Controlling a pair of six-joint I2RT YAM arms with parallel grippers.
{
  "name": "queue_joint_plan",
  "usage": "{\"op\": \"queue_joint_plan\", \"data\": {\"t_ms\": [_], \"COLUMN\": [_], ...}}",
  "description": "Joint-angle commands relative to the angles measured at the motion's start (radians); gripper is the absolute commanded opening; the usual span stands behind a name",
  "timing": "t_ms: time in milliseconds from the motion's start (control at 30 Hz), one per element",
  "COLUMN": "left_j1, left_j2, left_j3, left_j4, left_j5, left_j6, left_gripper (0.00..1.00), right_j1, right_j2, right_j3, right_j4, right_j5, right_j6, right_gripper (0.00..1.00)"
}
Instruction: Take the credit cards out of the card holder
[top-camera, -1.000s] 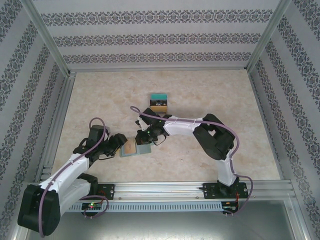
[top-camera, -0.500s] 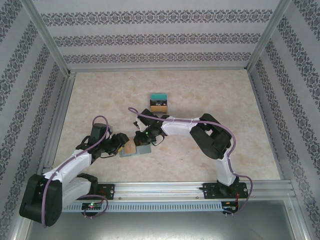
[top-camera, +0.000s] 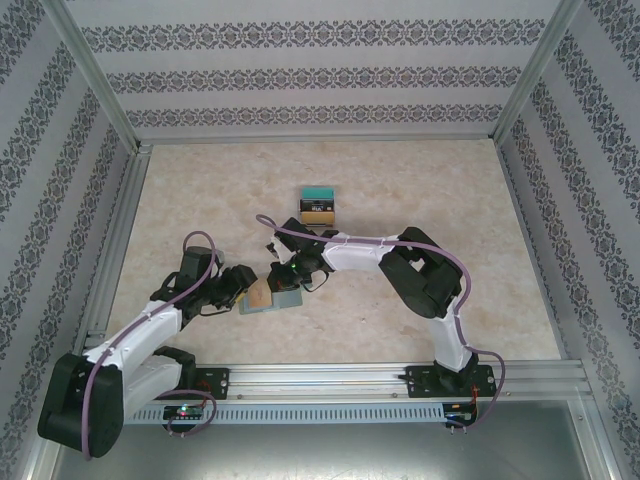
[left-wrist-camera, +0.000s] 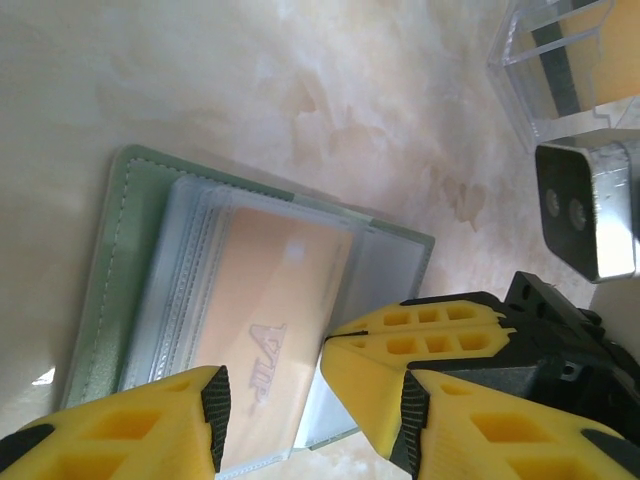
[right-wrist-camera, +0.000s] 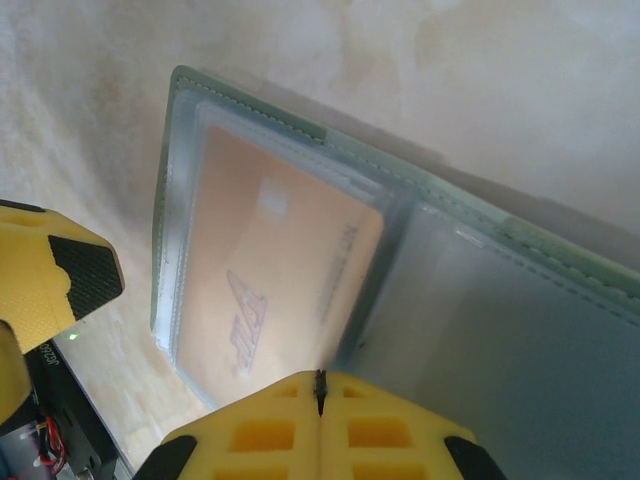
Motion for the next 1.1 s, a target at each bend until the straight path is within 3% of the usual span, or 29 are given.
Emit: {"op": "queue_joint_plan", "data": {"t_ms": [0, 567, 1067], "left_j1": [0.015, 0.016, 0.016], "left_j2": [-0.020, -0.016, 0.048], "left_j3": [0.030, 0.027, 0.017], "left_j4": [-0.035, -0.029, 0.049], "left_j5": [-0.024, -0.004, 0.055], "left_j6": [0.024, 0.030, 0.024], "left_gripper": [0.51, 0.52, 0.51], "right_j1": [0.014, 0.013, 0.012], "right_j2": [-0.009, 0.070, 0.048], "right_j3": [0.019, 0.022, -0.025], "right_j4": [0.011, -0.025, -0.024], "right_j5": [-0.025, -0.025, 0.005], "right_j6": [0.002, -0.008, -0.013], "right_gripper": [0.01, 0.01, 0.02]}}
